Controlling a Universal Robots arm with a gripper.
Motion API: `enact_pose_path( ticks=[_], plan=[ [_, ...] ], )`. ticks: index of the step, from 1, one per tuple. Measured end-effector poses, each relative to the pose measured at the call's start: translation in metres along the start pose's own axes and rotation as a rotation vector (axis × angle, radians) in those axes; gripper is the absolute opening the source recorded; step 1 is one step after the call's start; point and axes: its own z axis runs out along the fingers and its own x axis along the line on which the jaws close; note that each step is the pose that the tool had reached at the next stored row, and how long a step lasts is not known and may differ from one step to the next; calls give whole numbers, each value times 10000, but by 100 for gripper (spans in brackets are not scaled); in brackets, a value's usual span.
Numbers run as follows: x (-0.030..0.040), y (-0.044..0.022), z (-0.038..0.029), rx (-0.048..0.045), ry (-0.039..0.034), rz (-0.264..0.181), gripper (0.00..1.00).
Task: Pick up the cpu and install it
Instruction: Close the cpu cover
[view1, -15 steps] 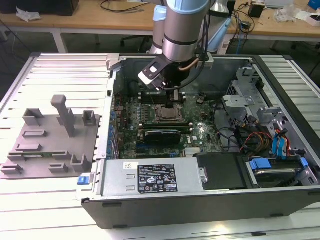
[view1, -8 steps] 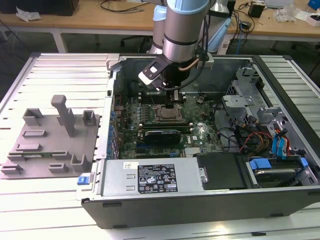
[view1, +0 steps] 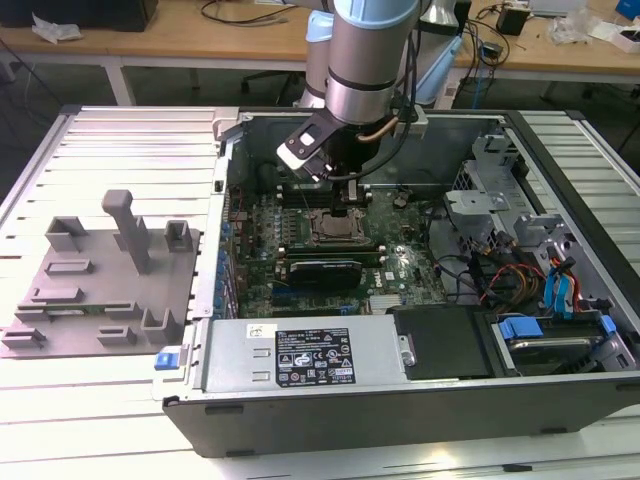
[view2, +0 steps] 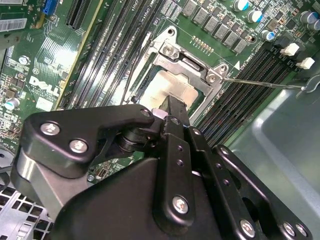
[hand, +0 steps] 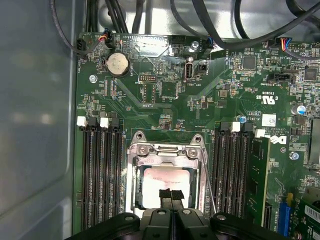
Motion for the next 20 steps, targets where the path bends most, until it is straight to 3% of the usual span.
enact_pose_path(
  ticks=[3,6,10,12,20],
  plan=[
    [0,0,0,8,-10,-422,11],
    [0,0,0,30,-39,-1495,11],
    [0,0,1,45,-60,-2281,11],
    [0,0,1,60,-78,-2973,11],
    [0,0,3,98,-128,-4879,11]
  ],
)
